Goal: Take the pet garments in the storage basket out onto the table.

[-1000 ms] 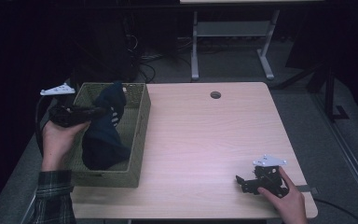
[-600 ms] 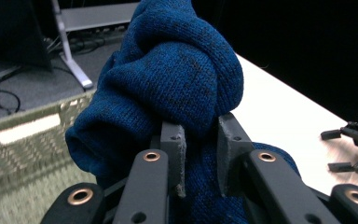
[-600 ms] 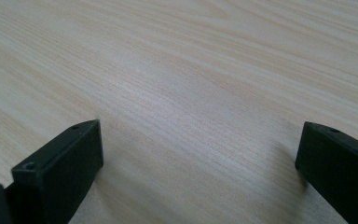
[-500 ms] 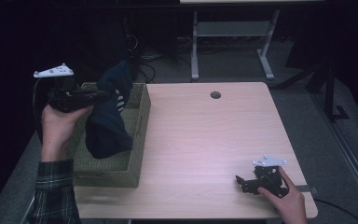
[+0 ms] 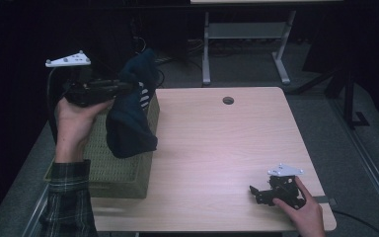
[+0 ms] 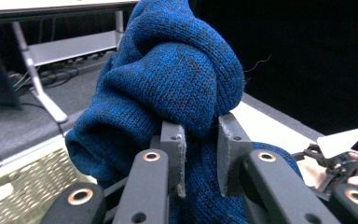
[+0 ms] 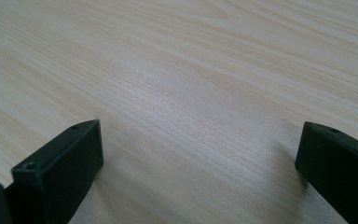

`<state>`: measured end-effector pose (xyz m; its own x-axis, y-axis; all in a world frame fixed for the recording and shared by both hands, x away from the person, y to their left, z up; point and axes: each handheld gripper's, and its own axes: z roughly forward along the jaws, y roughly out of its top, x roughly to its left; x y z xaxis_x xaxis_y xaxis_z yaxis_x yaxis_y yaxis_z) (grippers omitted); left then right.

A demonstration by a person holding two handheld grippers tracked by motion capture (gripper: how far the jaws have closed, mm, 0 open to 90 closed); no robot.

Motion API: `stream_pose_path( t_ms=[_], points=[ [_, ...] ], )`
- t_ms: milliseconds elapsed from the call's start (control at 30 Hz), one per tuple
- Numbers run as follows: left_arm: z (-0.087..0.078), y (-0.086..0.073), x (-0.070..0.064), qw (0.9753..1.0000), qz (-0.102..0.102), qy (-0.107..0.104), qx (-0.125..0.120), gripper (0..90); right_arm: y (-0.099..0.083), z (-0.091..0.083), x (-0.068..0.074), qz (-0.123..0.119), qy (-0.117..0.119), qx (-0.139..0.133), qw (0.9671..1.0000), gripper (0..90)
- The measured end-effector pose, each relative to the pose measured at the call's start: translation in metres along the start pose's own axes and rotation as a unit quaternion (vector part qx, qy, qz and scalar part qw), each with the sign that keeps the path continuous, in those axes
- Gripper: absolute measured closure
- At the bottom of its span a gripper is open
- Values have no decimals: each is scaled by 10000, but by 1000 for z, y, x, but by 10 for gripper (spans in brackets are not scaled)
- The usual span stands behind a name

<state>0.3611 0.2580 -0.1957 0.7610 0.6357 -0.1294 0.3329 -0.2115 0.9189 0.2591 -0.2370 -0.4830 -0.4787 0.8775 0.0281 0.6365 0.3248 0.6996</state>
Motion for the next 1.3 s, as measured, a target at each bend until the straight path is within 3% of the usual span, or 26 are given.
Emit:
stream_pose_path(
  t_ms=[300,600,1033,1300],
  points=[
    [31,10,-18,9994,94,-338,9,754,0,0,0,9,-4,6,10000,4],
    [71,10,-36,9974,170,-679,150,754,0,0,0,10,-5,-1,10000,4],
    [118,3,-54,9943,286,-956,376,753,0,0,0,15,-7,2,10000,4],
    [155,-15,-54,9919,248,-1155,468,753,0,0,0,11,-7,-1,10000,5]
  ],
)
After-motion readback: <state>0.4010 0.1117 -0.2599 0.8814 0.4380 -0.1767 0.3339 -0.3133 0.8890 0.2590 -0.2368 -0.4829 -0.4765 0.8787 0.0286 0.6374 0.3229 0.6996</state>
